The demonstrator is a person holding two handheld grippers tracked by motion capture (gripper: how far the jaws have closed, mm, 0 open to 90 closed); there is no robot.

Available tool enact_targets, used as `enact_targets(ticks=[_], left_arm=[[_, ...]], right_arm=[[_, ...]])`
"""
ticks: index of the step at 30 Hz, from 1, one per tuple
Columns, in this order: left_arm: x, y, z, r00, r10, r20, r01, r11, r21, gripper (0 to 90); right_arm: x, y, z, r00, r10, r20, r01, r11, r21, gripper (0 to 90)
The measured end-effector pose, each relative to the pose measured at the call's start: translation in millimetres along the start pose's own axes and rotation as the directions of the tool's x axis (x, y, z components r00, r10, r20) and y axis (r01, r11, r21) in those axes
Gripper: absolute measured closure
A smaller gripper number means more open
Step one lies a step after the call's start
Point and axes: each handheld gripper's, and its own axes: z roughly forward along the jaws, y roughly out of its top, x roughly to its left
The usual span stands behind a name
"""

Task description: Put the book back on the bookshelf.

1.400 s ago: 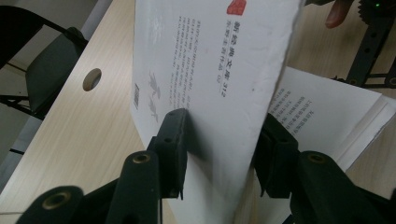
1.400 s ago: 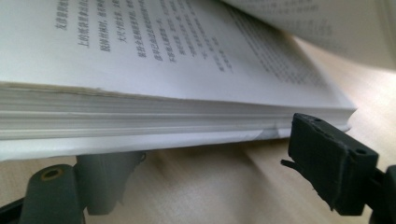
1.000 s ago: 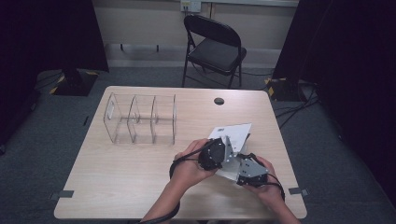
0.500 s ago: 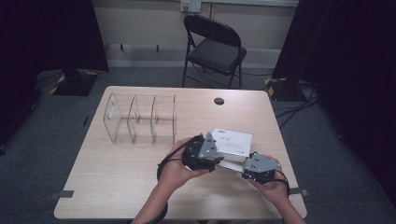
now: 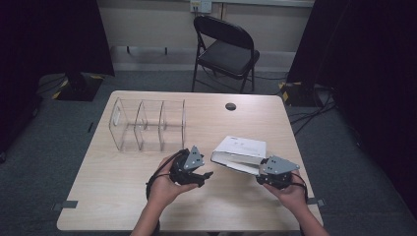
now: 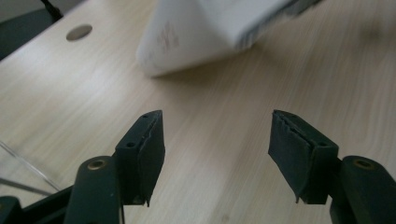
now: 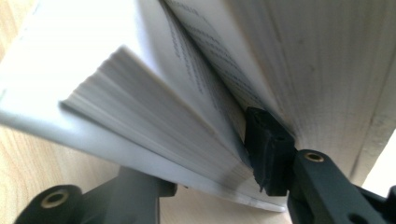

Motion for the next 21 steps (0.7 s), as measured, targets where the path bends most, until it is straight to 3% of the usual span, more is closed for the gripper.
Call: enact_targets(ticks=[4,8,14,17,21], left_arm=[[-0.6,-13.2,14.3,0.9998,-0.018,0.004,0.017,0.9985,0.053,35.8],[-0.3,-22.3,25.0,0.9997,-0.022,-0.004,0.023,0.9971,0.072,35.9],[4.8,-33.6,34.0,0.9982,-0.060,0.005,0.059,0.9927,0.105,34.5],[4.7,-38.8,37.8,0.9945,-0.104,0.011,0.102,0.9899,0.098,33.2],[6.7,-43.9,38.7,0.9916,-0.128,0.017,0.126,0.9860,0.110,31.4]], right_arm=[[-6.7,6.7,-4.5,0.9998,0.016,-0.007,-0.016,1.000,0.025,62.1],[-11.6,11.4,-8.0,0.9989,0.043,-0.017,-0.042,0.998,0.043,64.0],[-20.5,16.2,-12.3,0.9969,0.067,-0.043,-0.064,0.996,0.057,65.8],[-22.4,18.4,-13.4,0.9958,0.074,-0.054,-0.070,0.995,0.067,66.0],[-24.5,20.3,-14.8,0.9935,0.091,-0.068,-0.086,0.993,0.074,66.1]])
